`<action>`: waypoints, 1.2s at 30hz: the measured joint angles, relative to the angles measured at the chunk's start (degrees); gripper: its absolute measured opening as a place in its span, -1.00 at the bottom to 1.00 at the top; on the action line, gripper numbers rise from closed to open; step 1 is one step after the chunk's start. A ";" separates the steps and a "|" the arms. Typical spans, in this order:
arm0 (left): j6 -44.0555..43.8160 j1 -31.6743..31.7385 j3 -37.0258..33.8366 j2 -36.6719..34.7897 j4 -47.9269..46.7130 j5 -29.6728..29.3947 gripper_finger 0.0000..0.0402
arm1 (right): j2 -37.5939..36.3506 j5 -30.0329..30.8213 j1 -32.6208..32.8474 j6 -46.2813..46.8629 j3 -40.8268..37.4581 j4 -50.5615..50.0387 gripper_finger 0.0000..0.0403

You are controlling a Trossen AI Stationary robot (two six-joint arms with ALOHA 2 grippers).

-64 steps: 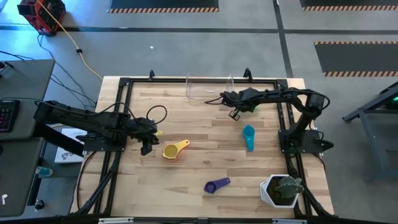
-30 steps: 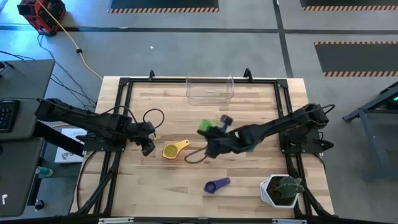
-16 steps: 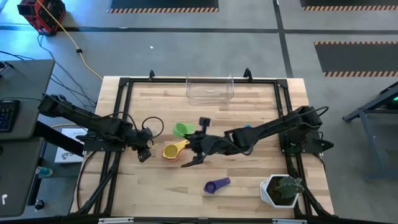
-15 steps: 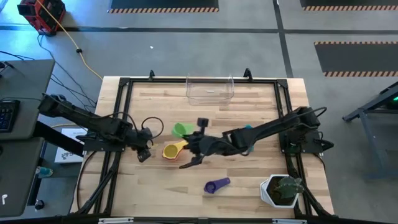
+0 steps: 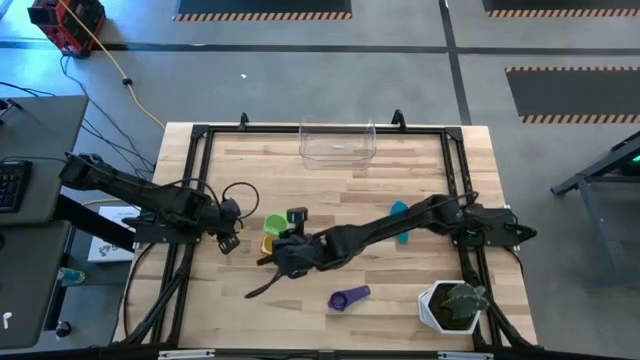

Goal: Nest measuring cups in basket
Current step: Stack the green measuring cup into the yellow measuring cup

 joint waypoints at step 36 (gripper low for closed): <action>0.15 0.61 0.00 0.03 -0.26 -2.46 -0.63 | 12.56 -1.88 1.70 2.13 13.13 -9.68 -0.77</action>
